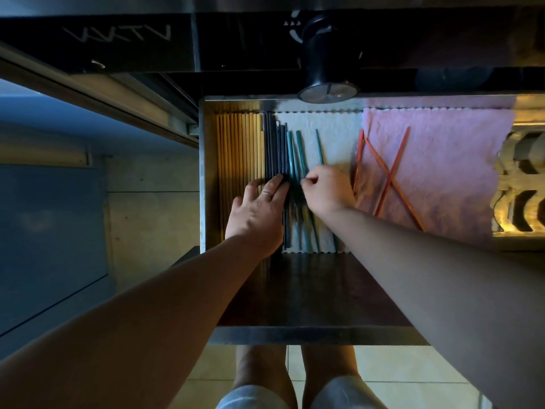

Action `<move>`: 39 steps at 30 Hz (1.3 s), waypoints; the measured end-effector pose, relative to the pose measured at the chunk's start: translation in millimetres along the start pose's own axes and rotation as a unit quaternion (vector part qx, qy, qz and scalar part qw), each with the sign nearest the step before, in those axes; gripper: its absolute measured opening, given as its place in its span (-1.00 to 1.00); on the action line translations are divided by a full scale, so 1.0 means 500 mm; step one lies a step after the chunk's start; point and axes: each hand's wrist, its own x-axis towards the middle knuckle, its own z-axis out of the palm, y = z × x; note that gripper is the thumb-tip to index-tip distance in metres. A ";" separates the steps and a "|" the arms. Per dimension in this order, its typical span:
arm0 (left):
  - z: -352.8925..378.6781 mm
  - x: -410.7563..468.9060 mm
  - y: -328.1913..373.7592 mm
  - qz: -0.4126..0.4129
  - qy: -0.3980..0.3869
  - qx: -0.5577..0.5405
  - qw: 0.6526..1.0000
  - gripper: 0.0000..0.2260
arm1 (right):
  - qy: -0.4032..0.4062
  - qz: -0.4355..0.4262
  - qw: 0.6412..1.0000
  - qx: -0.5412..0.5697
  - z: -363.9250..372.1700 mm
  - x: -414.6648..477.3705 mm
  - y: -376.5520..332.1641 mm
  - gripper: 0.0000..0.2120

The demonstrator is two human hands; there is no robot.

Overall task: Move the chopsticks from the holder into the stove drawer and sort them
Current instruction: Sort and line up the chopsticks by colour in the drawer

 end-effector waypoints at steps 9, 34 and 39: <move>0.001 0.031 0.010 0.081 -0.044 0.123 0.988 -0.26 | 0.042 -0.020 0.999 0.015 -0.009 -0.015 0.025 -0.86; -0.004 0.014 0.008 0.050 -0.051 0.103 0.992 -0.24 | -0.009 0.010 0.999 -0.029 -0.014 0.018 0.020 -0.86; -0.003 0.014 0.006 0.055 -0.042 0.102 0.992 -0.25 | -0.004 0.020 1.000 0.004 -0.027 0.010 0.018 -0.84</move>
